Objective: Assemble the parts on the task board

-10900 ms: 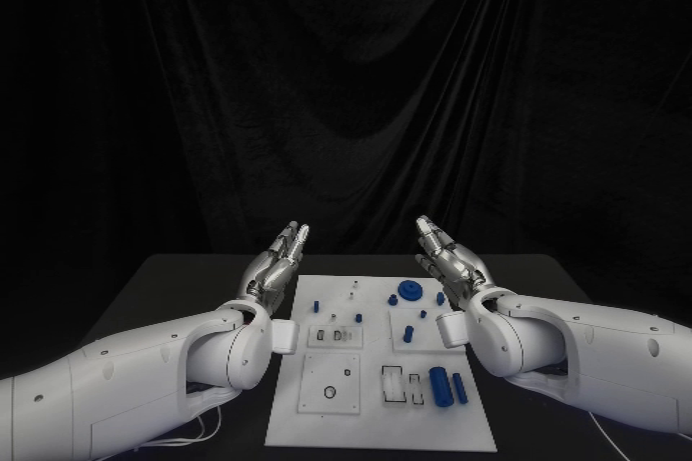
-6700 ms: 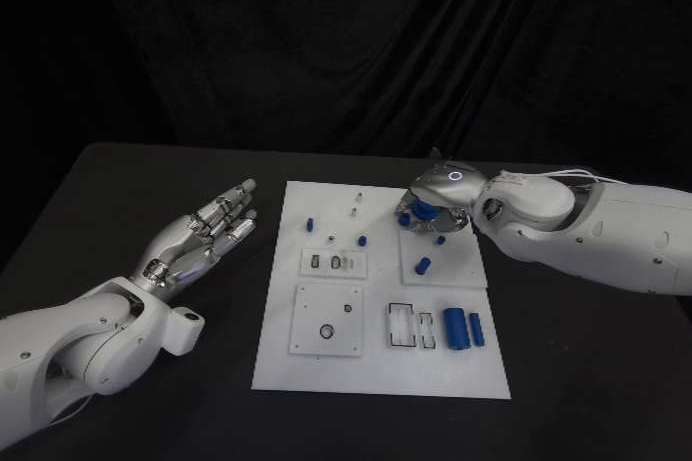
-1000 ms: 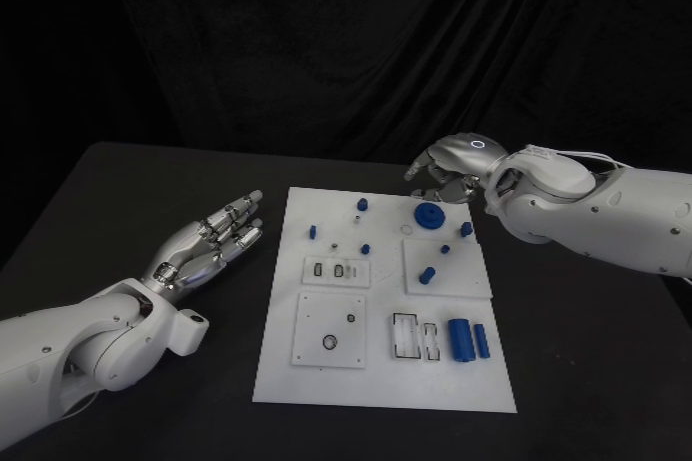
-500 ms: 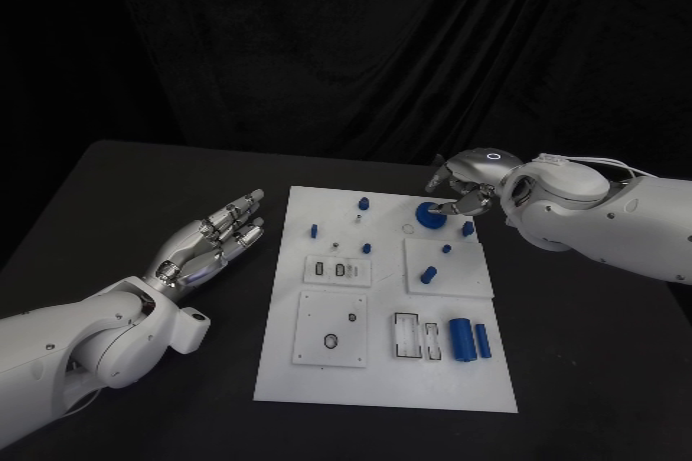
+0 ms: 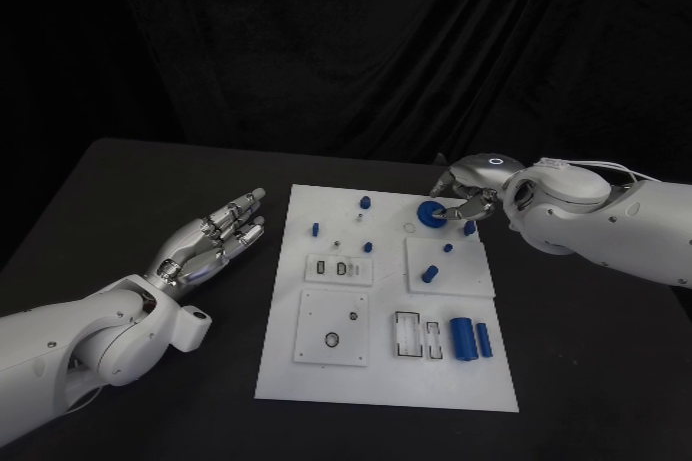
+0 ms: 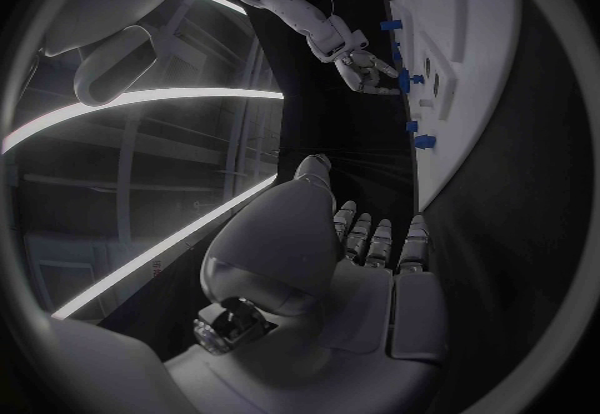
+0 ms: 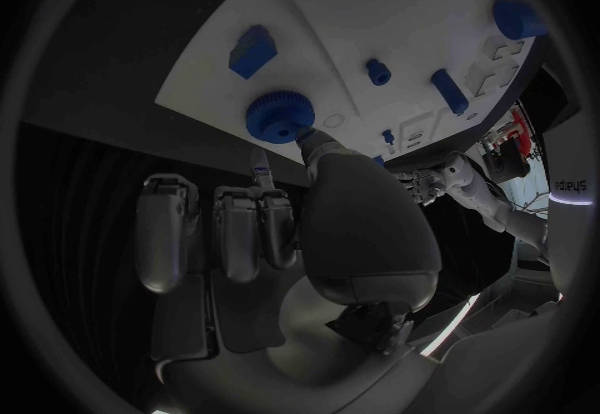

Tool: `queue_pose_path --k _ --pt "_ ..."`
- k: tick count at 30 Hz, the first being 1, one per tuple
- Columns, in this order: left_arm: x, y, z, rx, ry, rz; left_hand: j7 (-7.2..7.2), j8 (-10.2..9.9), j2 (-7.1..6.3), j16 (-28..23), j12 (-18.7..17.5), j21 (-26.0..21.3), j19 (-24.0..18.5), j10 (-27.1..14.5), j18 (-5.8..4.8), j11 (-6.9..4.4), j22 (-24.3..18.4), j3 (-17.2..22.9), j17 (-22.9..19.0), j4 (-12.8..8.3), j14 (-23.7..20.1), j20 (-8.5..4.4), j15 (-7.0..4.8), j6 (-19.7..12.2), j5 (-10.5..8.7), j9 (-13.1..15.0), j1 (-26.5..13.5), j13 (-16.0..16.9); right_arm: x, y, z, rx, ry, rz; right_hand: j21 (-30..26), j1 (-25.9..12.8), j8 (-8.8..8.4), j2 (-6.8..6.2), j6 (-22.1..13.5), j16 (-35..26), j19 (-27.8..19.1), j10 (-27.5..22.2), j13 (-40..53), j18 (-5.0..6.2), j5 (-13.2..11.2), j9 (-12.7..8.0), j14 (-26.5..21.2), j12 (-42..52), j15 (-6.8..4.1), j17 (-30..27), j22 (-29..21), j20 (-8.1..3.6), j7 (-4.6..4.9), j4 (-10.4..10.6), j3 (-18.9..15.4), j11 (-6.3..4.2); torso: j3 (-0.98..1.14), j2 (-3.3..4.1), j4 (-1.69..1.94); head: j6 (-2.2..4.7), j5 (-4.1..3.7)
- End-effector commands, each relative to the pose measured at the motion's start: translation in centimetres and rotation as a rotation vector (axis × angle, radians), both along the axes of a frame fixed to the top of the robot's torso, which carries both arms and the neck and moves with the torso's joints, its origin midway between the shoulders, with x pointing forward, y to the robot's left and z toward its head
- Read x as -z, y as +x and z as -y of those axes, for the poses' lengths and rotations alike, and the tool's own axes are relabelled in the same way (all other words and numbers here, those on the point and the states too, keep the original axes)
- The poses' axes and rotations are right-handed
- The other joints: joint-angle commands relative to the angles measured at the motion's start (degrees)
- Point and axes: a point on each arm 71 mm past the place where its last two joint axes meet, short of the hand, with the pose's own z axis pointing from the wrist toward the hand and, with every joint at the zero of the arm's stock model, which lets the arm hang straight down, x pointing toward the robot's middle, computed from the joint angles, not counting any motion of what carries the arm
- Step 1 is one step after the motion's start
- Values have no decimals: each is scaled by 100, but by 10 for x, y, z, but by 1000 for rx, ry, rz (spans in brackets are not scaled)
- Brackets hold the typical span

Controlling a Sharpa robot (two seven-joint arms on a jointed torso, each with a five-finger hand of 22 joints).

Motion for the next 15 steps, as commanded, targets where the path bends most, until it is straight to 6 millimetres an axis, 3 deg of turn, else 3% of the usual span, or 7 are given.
queue_pose_path --k 1,15 --pt "-6 -2 2 30 -39 60 46 12 -10 -21 -12 -15 4 3 107 34 0 48 -9 0 9 40 34 4 35 0 58 -5 2 -1 2 10 7 6 25 71 47 14 91 16 95 624 1506 -50 11 19 594 14 -41 1506 915 -14 -6 -15 5 -11 -6 0 -2 -4 6" --pt "-6 -2 1 29 -39 61 46 12 -13 -21 -12 -18 0 3 107 34 -3 51 -9 -3 9 41 35 8 42 0 63 -5 1 -10 2 -24 45 49 74 82 85 -17 183 16 136 624 1506 -65 9 48 594 14 -40 1506 965 -13 -7 -6 -7 -13 2 3 1 -10 -1"
